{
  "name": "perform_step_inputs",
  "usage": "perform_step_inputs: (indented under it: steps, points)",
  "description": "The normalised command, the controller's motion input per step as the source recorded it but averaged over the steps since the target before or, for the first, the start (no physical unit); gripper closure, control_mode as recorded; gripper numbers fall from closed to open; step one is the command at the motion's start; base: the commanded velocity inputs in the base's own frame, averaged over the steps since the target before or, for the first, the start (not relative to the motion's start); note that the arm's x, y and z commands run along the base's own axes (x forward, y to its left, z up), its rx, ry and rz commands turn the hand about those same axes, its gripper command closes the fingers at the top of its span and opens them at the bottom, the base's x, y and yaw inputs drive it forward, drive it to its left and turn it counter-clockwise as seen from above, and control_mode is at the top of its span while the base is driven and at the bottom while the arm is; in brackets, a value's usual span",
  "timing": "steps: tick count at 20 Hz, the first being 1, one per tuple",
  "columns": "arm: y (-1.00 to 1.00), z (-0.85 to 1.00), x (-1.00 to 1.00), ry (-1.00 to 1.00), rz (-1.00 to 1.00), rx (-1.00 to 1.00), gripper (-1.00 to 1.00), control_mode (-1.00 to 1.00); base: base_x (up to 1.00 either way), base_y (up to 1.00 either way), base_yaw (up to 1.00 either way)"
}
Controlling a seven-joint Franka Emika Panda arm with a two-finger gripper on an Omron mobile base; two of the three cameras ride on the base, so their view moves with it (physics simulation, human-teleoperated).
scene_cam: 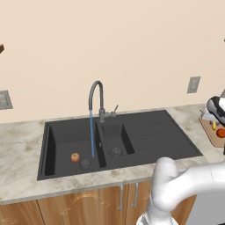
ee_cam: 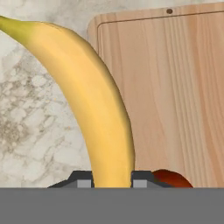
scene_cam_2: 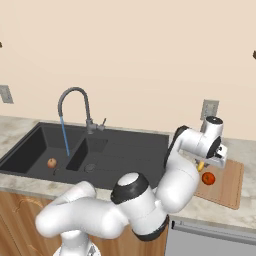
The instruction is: Pick the peach, apple, banana from the sink and place them on the cutting board to airdry. Then turn off the sink faucet.
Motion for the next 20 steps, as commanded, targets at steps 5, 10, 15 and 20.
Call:
perform_step_inputs:
  steps: [5,10,15,20]
  points:
    - [-0.27,-0.11,0.26,0.03,0.00,0.01,1.00,-1.00,0.00,0.00,0.00]
    - [-0.20,-0.21,0.18,0.04,0.00,0.02,1.00,-1.00,0.00,0.00,0.00]
    - [-0.07,-0.25,0.18,0.06,0.00,0.01,1.00,-1.00,0.00,0.00,0.00]
    - [-0.05,-0.19,0.10,0.04,0.00,0.00,1.00,-1.00,0.00,0.00,0.00]
